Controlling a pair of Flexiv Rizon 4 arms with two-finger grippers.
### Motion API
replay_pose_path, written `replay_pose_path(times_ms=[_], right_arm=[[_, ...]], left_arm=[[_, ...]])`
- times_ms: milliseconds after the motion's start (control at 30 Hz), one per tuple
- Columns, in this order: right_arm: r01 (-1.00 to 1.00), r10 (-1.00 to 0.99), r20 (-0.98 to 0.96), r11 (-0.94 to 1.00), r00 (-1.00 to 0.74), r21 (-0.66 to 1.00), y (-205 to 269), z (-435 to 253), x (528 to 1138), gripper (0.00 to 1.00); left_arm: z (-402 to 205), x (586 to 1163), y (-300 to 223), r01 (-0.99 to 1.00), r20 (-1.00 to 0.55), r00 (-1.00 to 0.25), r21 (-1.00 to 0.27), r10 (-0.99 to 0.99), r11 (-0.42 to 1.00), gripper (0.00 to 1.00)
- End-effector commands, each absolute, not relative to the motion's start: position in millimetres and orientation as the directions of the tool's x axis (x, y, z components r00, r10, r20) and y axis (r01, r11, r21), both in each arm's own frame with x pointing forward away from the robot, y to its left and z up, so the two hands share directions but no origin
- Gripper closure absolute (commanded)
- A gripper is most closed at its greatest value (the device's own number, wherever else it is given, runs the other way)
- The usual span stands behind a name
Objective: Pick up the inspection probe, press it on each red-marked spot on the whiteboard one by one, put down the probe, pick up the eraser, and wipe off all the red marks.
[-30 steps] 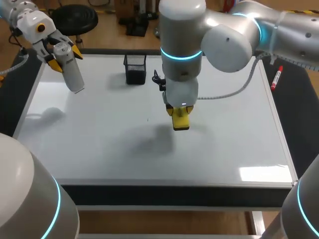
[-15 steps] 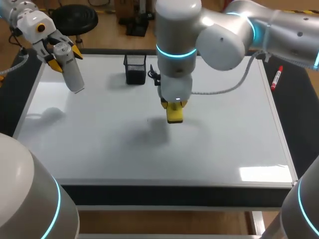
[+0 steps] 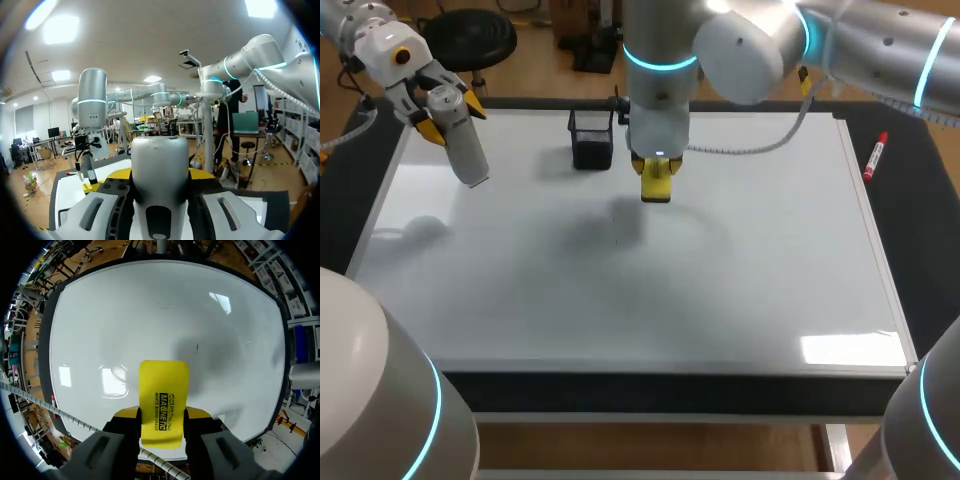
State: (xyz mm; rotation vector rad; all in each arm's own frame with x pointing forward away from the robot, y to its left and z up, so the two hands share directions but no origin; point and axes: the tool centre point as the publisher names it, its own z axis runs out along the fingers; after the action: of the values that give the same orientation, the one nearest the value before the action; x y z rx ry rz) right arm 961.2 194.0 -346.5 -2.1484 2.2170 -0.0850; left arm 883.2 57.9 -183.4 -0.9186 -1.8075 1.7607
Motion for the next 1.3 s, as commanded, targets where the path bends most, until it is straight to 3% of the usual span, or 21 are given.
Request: replay_pose_path(times_ms=[33,767,1300], right_arm=[[-0.998,-0.999,0.007,0.034,-0.034,-0.05,197.6,-348.8,980.3,1.0],[-0.997,-0.998,0.018,0.055,-0.056,-0.051,153.3,-366.0,1025.8,1.0],[-0.998,-1.0,0.001,-0.004,0.004,-0.055,166.0,-384.7,1038.9,1.0]], left_arm=[[-181.5,882.6,57.9,0.151,-0.129,-0.675,-0.988,0.727,-0.035,1.0],[-181.5,882.6,57.9,0.151,-0.129,-0.675,-0.988,0.727,-0.035,1.0],[-181.5,882.6,57.9,0.151,-0.129,-0.675,-0.988,0.727,-0.035,1.0]])
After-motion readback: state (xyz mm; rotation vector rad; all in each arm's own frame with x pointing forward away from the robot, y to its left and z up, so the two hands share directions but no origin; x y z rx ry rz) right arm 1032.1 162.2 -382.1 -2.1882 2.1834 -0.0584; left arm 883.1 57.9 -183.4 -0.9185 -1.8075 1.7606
